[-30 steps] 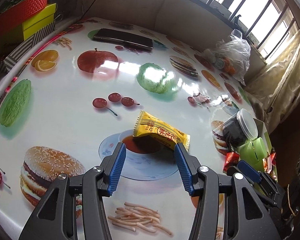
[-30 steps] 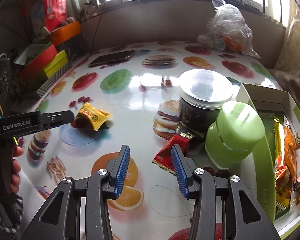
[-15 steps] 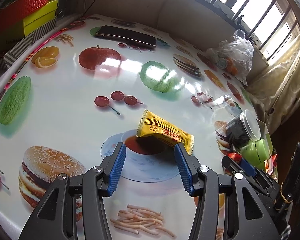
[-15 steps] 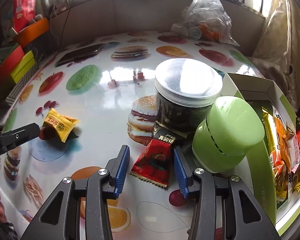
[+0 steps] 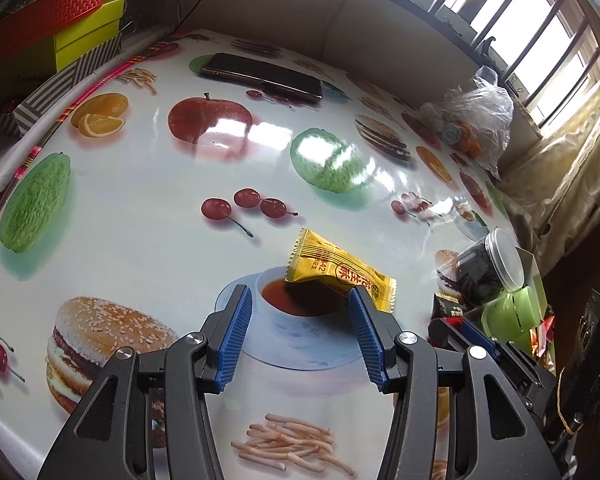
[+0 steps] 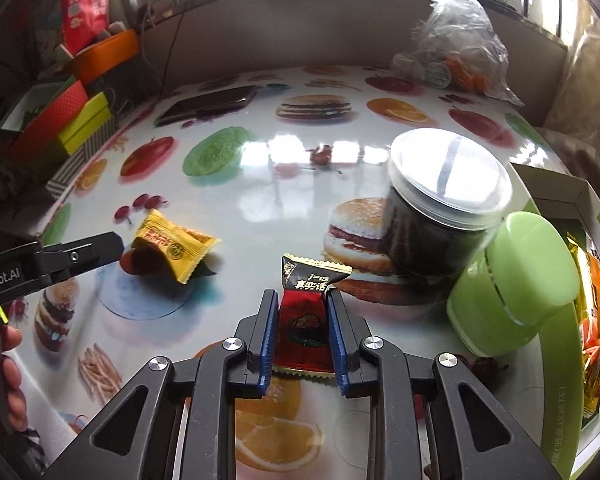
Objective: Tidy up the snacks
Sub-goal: 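Grasp a yellow candy with the left tool while the right tool grasps a red-black candy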
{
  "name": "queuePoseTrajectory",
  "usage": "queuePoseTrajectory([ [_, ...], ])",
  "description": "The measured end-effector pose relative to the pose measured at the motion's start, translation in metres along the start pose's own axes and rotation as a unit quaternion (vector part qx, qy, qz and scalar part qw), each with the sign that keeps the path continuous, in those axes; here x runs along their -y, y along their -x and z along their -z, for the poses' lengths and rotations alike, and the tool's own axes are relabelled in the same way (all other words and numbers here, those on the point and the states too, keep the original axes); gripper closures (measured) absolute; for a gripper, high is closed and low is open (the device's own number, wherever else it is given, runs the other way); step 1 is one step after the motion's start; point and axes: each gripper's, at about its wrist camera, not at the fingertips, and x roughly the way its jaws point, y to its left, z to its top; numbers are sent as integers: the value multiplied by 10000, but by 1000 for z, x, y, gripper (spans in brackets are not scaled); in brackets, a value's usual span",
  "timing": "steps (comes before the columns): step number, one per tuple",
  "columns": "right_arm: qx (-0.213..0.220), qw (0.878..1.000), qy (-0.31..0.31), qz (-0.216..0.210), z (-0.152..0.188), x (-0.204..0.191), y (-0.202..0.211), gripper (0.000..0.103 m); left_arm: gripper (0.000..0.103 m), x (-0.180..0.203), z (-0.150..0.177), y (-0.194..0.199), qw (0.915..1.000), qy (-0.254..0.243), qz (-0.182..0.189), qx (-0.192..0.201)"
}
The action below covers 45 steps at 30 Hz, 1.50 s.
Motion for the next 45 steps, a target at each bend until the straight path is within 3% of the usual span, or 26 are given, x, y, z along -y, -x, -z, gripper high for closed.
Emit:
queuePoseTrajectory([
  [5,-11,9995,270,-160,-16,-12,-13,80,51,-4,1,1,10000,49,3,-44],
  [8,-96,9979,445,-461,-19,-19,-17,80,51,-9,0,2,9999,131,7,-49],
  [16,-298,9855,1160,-1205,5,-48,-5,80,51,-10,-6,1,9996,258,-58,-41],
  [20,-265,9888,1022,-1057,10,-41,0,80,51,-3,-10,-1,9998,208,-24,43],
  [25,-223,9937,670,-874,15,-22,6,80,51,17,-16,-13,9997,-232,5,-72],
  [35,-209,9966,310,-737,17,0,12,80,51,42,-19,-41,9961,-677,-517,-220],
  [45,-173,9966,163,-790,18,7,12,80,51,49,-19,-50,9937,-793,-770,-176],
])
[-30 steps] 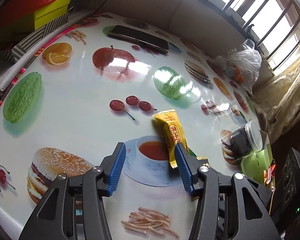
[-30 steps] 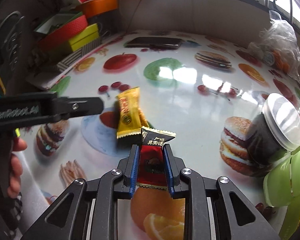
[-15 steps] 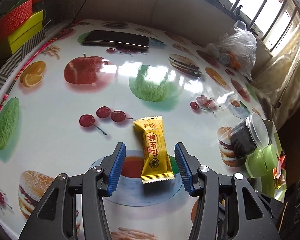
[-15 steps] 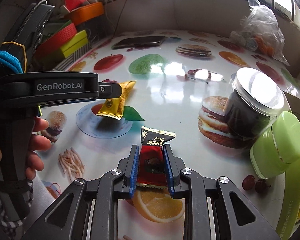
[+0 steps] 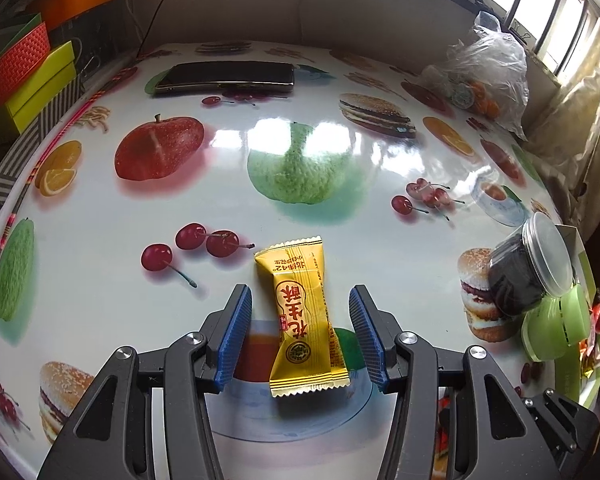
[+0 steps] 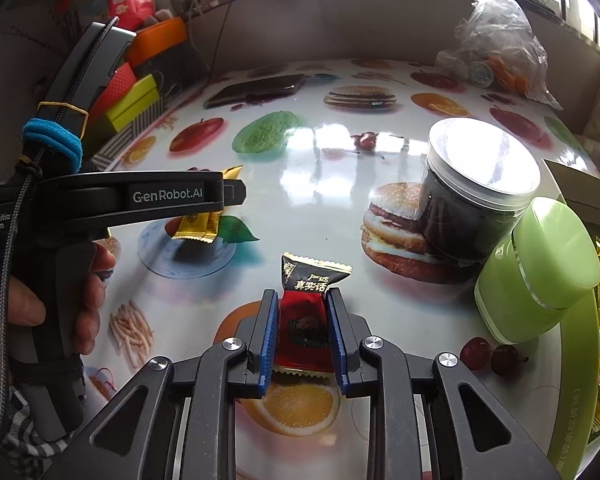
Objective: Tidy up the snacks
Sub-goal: 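Grasp a yellow candy with the left tool while the right tool grasps a red-black candy, then lift and carry both held candies over the green gift box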
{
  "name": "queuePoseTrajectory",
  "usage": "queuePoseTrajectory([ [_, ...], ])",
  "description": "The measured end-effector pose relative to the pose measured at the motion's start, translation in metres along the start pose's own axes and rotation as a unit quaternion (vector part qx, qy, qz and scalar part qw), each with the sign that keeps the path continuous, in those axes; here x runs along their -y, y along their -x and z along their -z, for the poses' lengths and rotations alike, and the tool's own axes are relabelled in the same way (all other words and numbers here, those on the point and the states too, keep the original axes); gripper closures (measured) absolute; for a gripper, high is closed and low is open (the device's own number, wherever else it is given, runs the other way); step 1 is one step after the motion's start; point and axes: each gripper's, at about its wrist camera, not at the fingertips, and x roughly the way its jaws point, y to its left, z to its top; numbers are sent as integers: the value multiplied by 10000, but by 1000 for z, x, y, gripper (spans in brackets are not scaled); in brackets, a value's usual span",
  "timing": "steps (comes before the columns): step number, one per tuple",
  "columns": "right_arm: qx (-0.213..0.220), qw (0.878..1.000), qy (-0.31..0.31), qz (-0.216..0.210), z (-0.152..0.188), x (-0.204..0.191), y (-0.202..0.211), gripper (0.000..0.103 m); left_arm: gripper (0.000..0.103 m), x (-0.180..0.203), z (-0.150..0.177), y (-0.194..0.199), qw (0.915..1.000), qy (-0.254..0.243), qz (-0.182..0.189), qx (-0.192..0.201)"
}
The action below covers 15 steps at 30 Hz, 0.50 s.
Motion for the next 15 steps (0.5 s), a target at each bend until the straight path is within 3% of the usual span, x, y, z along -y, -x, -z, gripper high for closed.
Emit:
queuePoseTrajectory([
  [3,6,10000,-15,-15,0,1,0,80,52,1,1,0,10000,-14,-46,40],
  [6,13,10000,-23,-24,0,1,0,80,61,0,1,0,9998,-21,-157,87],
  [9,11,10000,-18,-20,0,1,0,80,63,-1,1,1,9999,4,-136,105],
  [12,14,10000,-19,-21,0,2,0,80,76,-1,2,1,9998,-36,-157,126],
  [15,11,10000,-17,-17,0,2,0,80,77,-1,2,1,9998,-29,-159,148],
])
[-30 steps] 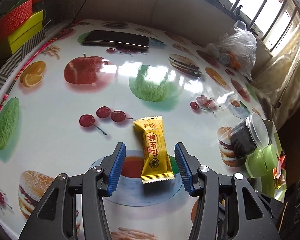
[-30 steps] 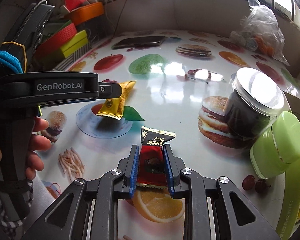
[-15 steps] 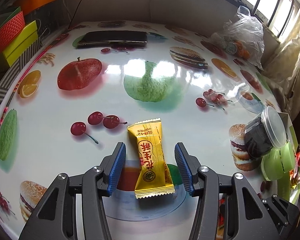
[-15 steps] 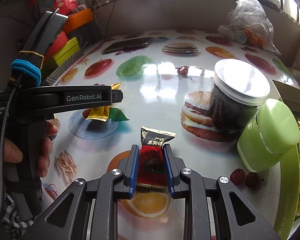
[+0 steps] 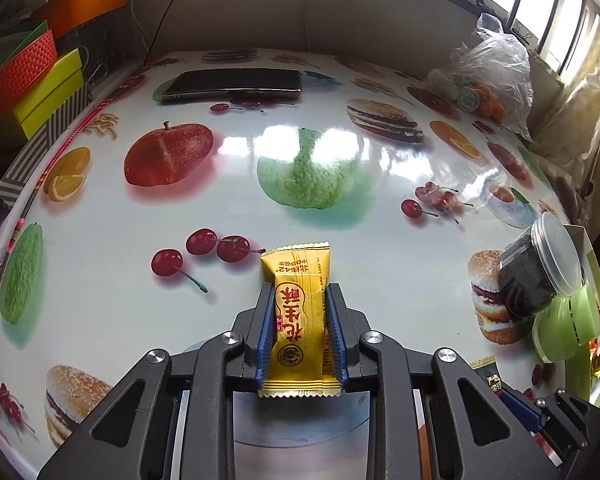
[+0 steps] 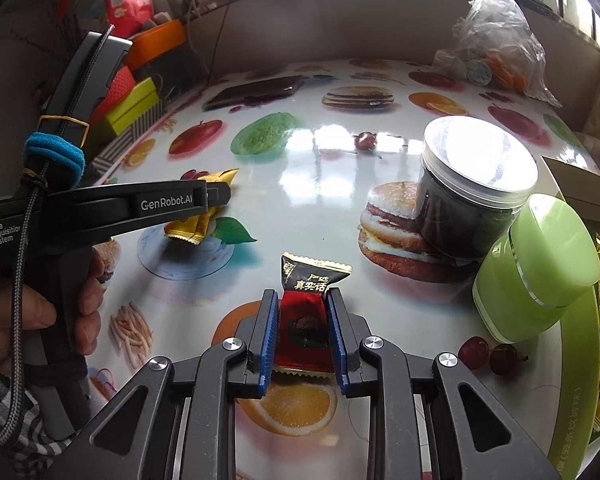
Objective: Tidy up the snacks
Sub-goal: 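Lift and carry both held candies over the green gift box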
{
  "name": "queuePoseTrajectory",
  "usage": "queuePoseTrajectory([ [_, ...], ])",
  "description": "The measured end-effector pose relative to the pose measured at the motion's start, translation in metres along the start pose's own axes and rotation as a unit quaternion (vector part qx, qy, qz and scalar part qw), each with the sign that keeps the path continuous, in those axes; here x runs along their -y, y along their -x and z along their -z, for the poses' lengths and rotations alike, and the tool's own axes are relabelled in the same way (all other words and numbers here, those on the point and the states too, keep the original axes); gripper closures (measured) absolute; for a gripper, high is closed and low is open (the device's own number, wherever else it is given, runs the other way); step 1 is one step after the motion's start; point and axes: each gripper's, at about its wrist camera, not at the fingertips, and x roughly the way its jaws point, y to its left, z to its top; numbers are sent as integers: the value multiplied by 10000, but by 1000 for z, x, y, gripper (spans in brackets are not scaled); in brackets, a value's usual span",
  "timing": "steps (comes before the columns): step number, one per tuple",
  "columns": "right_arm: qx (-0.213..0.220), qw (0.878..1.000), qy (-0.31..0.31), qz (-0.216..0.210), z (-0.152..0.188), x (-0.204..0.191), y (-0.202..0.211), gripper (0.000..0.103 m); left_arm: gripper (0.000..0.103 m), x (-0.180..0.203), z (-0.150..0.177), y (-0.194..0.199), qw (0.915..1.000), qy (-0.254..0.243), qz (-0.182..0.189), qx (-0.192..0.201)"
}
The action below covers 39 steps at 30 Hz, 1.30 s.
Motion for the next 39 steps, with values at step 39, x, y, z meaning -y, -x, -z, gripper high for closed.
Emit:
queuePoseTrajectory([
  [39,1076,9916,-582,428,-14,51,95,80,79,87,-17,80,9927,-632,865,554],
])
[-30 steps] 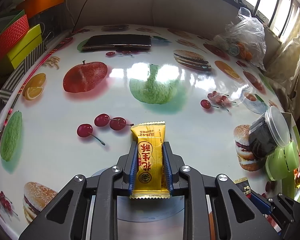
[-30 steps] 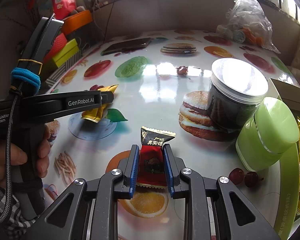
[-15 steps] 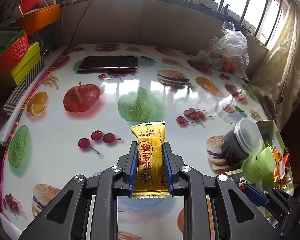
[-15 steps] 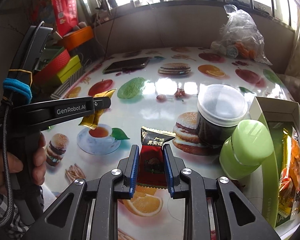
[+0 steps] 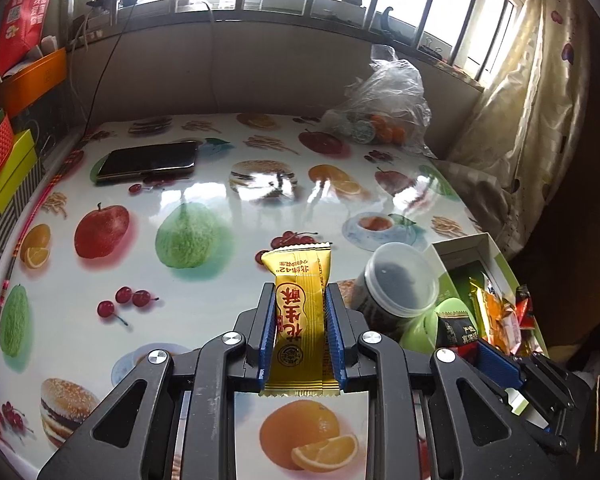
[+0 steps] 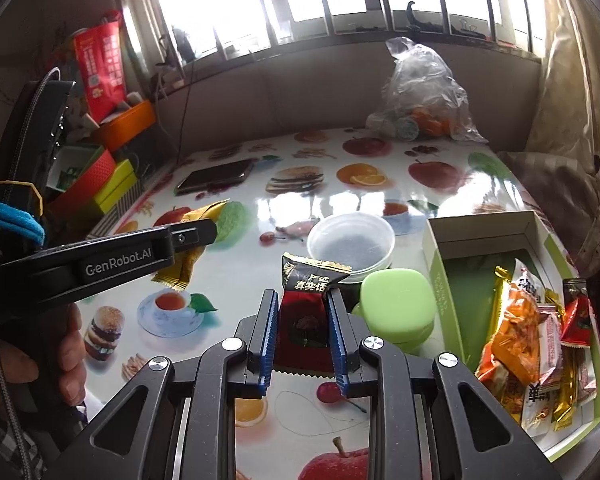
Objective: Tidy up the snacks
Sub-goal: 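Lift and carry both held candies over the green gift box, then lower the yellow candy into the box and open the left tool while the right tool releases the red-black candy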
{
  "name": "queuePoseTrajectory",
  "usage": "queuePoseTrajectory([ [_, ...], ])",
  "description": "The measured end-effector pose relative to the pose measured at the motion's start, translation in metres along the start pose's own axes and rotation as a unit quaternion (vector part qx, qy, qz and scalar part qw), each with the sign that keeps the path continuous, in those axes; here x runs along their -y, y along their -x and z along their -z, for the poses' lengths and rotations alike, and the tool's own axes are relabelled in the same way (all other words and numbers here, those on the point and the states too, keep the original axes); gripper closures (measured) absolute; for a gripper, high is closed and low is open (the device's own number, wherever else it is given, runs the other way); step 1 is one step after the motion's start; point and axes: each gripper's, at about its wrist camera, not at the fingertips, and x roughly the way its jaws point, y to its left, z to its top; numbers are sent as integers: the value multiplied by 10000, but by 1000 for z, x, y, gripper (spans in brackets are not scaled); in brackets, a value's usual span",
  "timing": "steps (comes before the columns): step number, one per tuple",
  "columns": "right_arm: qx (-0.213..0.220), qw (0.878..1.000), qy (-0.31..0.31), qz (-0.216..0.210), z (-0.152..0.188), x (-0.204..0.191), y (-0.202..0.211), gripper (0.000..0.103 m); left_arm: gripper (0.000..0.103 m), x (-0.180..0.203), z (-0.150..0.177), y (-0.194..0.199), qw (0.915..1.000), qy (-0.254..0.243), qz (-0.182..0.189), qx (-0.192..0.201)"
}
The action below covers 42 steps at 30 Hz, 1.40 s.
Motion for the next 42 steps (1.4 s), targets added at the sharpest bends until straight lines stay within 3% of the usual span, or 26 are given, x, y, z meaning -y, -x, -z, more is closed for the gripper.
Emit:
queuePoseTrajectory([
  [28,158,9920,-845,921,17,115,47,80,78,127,-4,-39,9904,-836,1020,-412],
  [42,-36,9888,-907,1182,30,136,39,80,78,166,1,-69,9842,-1193,1109,-690],
])
